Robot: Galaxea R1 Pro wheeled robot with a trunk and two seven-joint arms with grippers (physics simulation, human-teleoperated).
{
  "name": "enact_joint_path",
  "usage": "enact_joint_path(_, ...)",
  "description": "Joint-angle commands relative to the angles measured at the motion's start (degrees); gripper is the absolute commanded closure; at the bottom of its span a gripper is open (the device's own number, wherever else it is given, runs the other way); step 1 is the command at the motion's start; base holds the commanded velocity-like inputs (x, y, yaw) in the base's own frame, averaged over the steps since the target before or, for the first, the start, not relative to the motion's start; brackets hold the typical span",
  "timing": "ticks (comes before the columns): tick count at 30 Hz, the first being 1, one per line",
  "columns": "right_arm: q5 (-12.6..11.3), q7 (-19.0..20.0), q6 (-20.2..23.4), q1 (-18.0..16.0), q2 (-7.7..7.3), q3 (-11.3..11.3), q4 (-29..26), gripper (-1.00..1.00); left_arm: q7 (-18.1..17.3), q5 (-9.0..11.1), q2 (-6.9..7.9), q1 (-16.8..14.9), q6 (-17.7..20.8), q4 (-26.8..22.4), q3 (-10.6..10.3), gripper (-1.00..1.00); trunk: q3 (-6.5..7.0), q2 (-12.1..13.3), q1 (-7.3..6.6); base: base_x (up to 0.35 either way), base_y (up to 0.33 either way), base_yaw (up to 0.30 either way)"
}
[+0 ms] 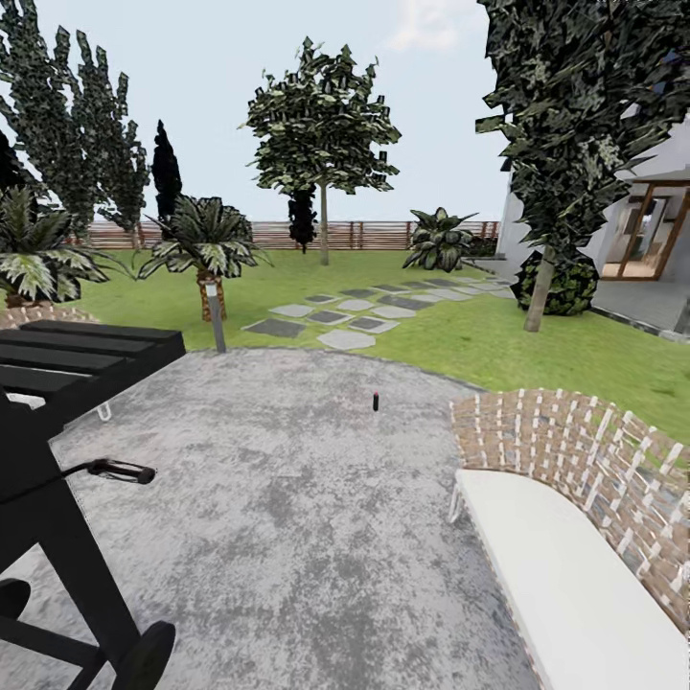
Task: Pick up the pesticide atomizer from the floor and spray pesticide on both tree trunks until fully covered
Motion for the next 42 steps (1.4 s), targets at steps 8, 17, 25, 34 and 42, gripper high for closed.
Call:
enact_joint_path(8, 0.4, 0.0, -0.2, -0.1, 0.04, -0.4, 0.1, -1.00, -0.5, 0.6, 0.01, 0.0, -0.1, 0.1, 0.0, -1.00, 0.07, 0.0, 0.03, 0.333, 0.000, -0.242)
enact_joint_path(17, 0.4, 0.0, -0.2, -0.1, 0.04, -0.3, 0.1, -1.00, -0.5, 0.6, 0.01, 0.0, -0.1, 0.1, 0.0, -1.00, 0.12, 0.0, 0.03, 0.333, 0.000, -0.081)
enact_joint_path(25, 0.4, 0.0, -0.2, -0.1, 0.04, -0.2, 0.1, -1.00, -0.5, 0.6, 0.01, 0.0, -0.1, 0.1, 0.0, -1.00, 0.12, 0.0, 0.03, 0.333, 0.000, -0.012)
enact_joint_path(34, 0.4, 0.0, -0.2, -0.1, 0.04, -0.2, 0.1, -1.00, -0.5, 0.6, 0.01, 0.0, -0.1, 0.1, 0.0, -1.00, 0.13, 0.0, 0.03, 0.333, 0.000, -0.001)
enact_joint_path(42, 0.4, 0.0, -0.2, -0.1, 0.04, -0.2, 0.1, -1.00, -0.5, 0.6, 0.01, 0.0, -0.1, 0.1, 0.0, -1.00, 0.13, 0.0, 0.03, 0.333, 0.000, 0.000)
